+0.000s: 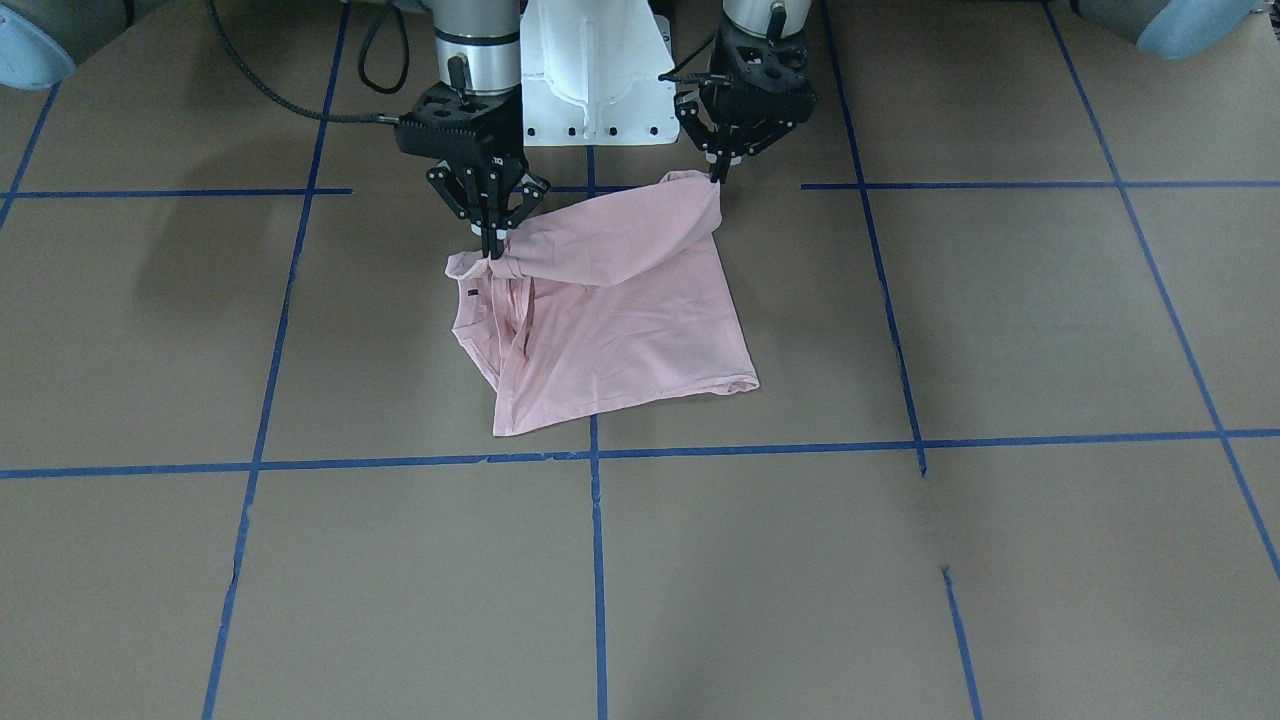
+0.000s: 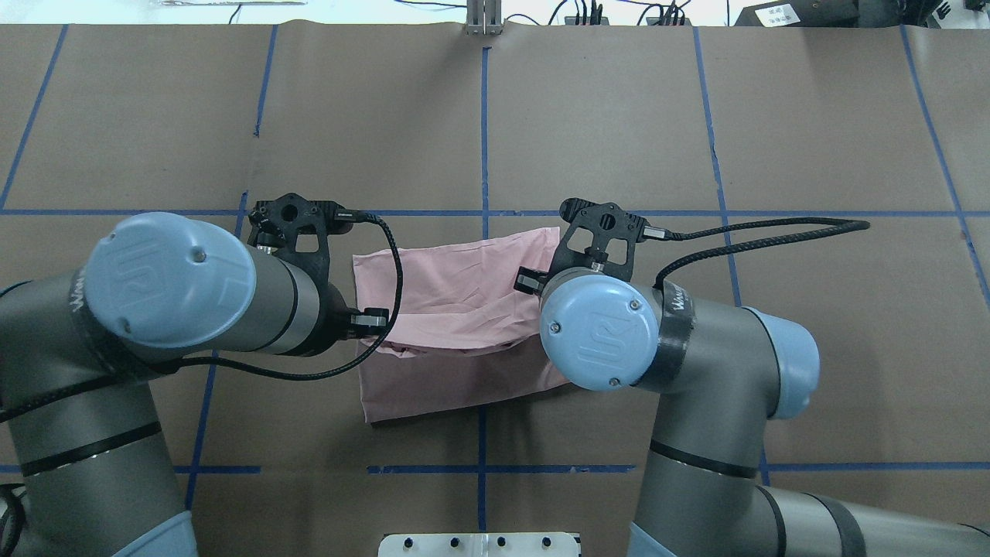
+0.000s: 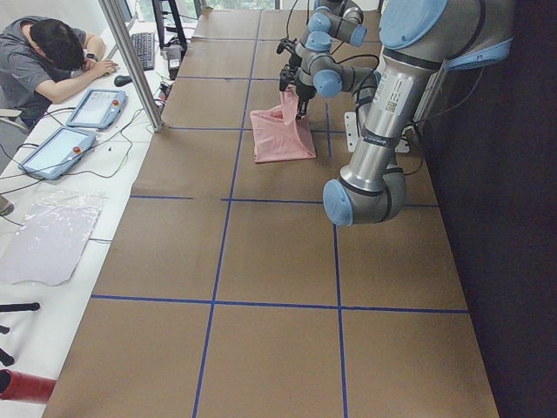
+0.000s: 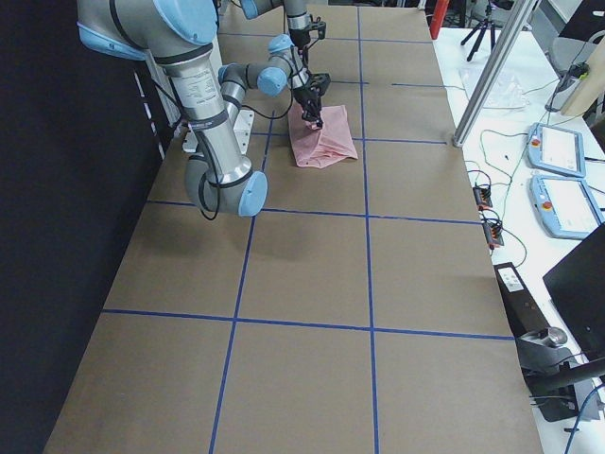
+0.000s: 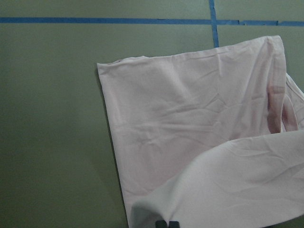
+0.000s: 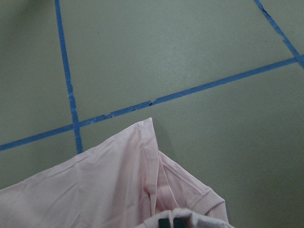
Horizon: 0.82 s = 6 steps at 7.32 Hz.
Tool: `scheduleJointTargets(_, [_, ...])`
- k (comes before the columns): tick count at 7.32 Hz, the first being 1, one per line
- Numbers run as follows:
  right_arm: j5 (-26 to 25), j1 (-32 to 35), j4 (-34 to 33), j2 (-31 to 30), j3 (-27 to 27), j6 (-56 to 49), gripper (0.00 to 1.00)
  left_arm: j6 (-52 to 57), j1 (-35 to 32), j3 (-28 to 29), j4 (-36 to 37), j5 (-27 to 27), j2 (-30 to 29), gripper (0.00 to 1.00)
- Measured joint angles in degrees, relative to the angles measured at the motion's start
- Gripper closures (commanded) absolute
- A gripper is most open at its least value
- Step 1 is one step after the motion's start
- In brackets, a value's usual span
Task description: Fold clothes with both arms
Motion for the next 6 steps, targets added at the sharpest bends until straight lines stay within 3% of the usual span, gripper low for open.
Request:
scheduleJointTargets(1, [0.56, 1.69, 2.67, 1.26, -4.06, -1.52, 0.69, 2.45, -2.53, 3.62, -2.55, -0.02, -0.33, 1.0])
scheduleJointTargets(2, [1.8, 3.74, 5.25, 3.4, -9.35, -3.43, 0.35, 4.45, -5.2, 8.95, -6.46, -0.14, -1.11, 0.74])
scheduleJointTargets(3, [3.38, 6.23, 8.22, 7.06, -16.7, -5.46, 0.0, 7.03, -8.25, 15.74, -11.03, -0.6, -2.56, 0.12])
scheduleJointTargets(4, [5.21, 9.22, 12.41, 11.54, -26.06, -7.88, 0.0, 10.73, -11.73, 23.25, -15.98, -1.32, -4.28, 0.0])
scheduleJointTargets(5, [7.73, 12.46, 16.9, 14.96, -34.41, -11.07, 0.0, 14.77, -15.05, 29.94, -20.72, -1.82, -5.68, 0.0])
scheduleJointTargets(6, [11.41, 15.85, 20.1, 16.68, -39.45, -15.28, 0.0, 19.53, -18.44, 34.65, -24.15, -2.8, -6.54, 0.0])
